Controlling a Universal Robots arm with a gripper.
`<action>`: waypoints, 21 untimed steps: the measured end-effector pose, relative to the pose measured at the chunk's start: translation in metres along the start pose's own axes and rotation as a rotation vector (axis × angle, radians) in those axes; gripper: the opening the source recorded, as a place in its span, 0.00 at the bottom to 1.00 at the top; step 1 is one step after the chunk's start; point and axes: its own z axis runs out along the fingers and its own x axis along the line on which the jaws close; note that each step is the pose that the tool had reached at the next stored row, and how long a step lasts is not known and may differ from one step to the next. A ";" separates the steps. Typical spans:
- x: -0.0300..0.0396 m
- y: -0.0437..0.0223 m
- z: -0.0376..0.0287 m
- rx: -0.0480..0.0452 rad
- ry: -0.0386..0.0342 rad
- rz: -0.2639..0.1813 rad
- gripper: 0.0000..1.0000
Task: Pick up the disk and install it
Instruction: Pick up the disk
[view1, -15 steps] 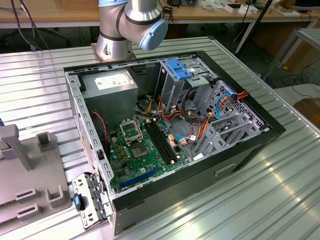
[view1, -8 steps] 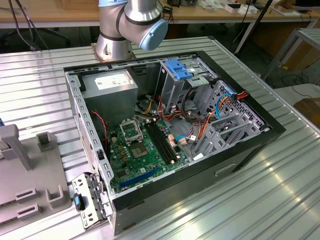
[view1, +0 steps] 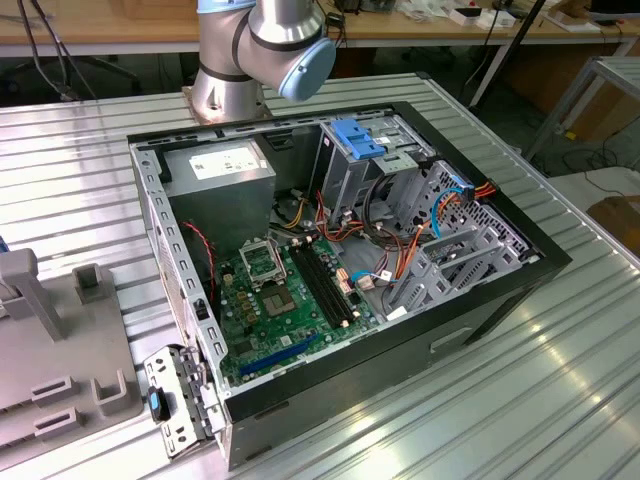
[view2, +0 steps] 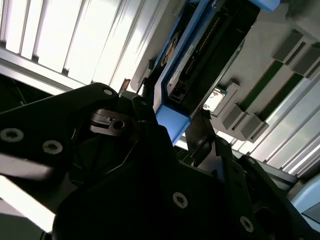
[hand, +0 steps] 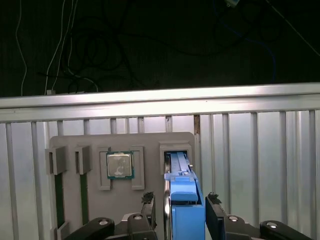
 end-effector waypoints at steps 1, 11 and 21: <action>0.0000 0.0000 0.0001 -0.0003 0.0001 0.000 0.53; -0.0002 0.0002 0.0044 -0.0002 -0.0007 0.000 0.45; -0.0004 0.0001 0.0055 0.0002 -0.0013 0.000 0.45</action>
